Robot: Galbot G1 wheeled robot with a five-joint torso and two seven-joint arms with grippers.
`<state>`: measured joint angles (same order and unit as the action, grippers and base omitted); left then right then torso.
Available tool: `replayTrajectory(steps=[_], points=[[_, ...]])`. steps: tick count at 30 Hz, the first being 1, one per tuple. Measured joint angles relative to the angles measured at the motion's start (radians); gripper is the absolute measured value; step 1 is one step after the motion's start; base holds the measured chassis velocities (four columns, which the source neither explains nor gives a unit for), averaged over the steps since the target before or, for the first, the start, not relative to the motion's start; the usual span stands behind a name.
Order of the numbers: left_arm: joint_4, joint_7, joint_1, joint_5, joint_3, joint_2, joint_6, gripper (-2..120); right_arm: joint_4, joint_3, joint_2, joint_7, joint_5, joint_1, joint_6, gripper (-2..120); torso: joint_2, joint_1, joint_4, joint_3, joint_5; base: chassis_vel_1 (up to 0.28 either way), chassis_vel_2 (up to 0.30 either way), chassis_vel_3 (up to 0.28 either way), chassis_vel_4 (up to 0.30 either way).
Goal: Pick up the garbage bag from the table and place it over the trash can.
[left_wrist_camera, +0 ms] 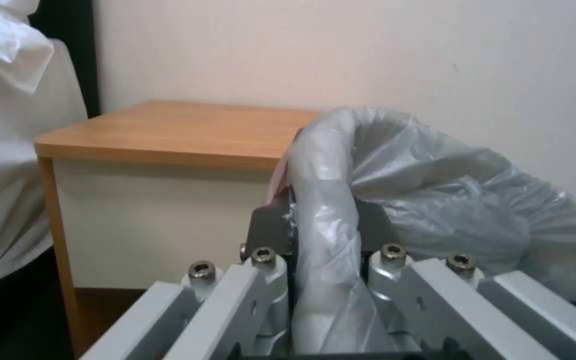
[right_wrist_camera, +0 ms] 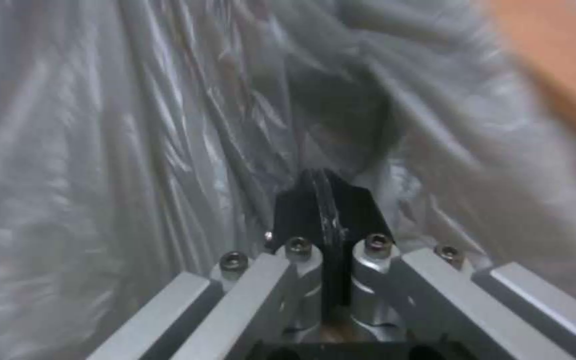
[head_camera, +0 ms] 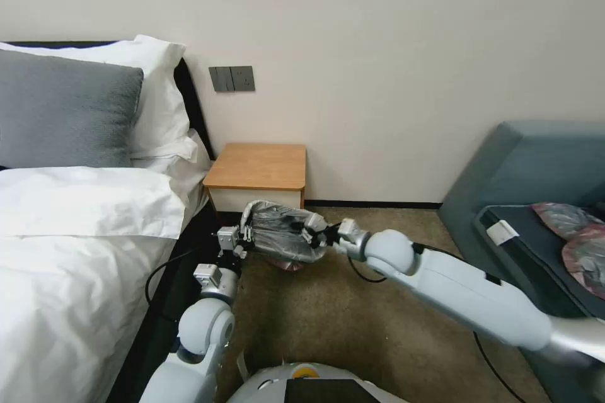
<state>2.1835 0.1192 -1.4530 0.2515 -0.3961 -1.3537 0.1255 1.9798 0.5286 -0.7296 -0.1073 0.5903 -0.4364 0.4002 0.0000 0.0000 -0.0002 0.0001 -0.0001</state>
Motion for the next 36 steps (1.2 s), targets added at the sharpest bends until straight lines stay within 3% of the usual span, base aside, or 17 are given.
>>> replayTrajectory(steps=[4, 8, 11, 20, 28, 36], points=[[-0.002, -0.008, 0.0, -0.013, 0.01, 0.0, -0.002, 9, -0.052, 0.072, -0.044, 0.002, 0.0, 0.061, 0.015, 0, 0.0, 0.0, -0.0001, 0.0, 0.0002, 0.0, 0.0, 0.0, 0.0], [0.014, -0.012, -0.022, -0.029, 0.039, -0.004, 0.0, 9, -0.193, 0.211, -0.156, -0.001, -0.016, 0.191, 0.025, 0, 0.0, 0.0, 0.0011, 0.0, 0.0, 0.0, 0.0, 0.0, 0.0], [0.024, -0.015, -0.028, -0.041, 0.051, -0.005, 0.002, 9, -0.25, 0.256, -0.193, -0.005, -0.033, 0.213, 0.025, 0, 0.0, 0.0, 0.0003, 0.0, 0.0, 0.0, 0.0, 0.0, 0.0], [0.046, -0.016, -0.042, -0.049, 0.054, -0.007, 0.003, 9, -0.363, 0.283, -0.266, -0.025, -0.083, 0.209, 0.01, 0, 0.0, 0.0, 0.0005, 0.0, 0.0002, 0.0, 0.0, 0.0, 0.0], [0.032, -0.012, -0.039, -0.046, 0.031, -0.017, 0.005, 9, -0.274, 0.241, -0.198, -0.03, -0.086, 0.183, -0.001, 0, 0.0, 0.0, 0.0002, 0.0, 0.0003, 0.0, 0.0, 0.0, 0.0], [0.003, 0.024, -0.015, 0.044, 0.012, -0.026, 0.035, 9, -0.045, 0.044, -0.024, -0.043, -0.087, -0.004, -0.028, 0, 0.0, 0.0, 0.0003, 0.0, 0.0004, 0.0, 0.0, 0.0, 0.0]])
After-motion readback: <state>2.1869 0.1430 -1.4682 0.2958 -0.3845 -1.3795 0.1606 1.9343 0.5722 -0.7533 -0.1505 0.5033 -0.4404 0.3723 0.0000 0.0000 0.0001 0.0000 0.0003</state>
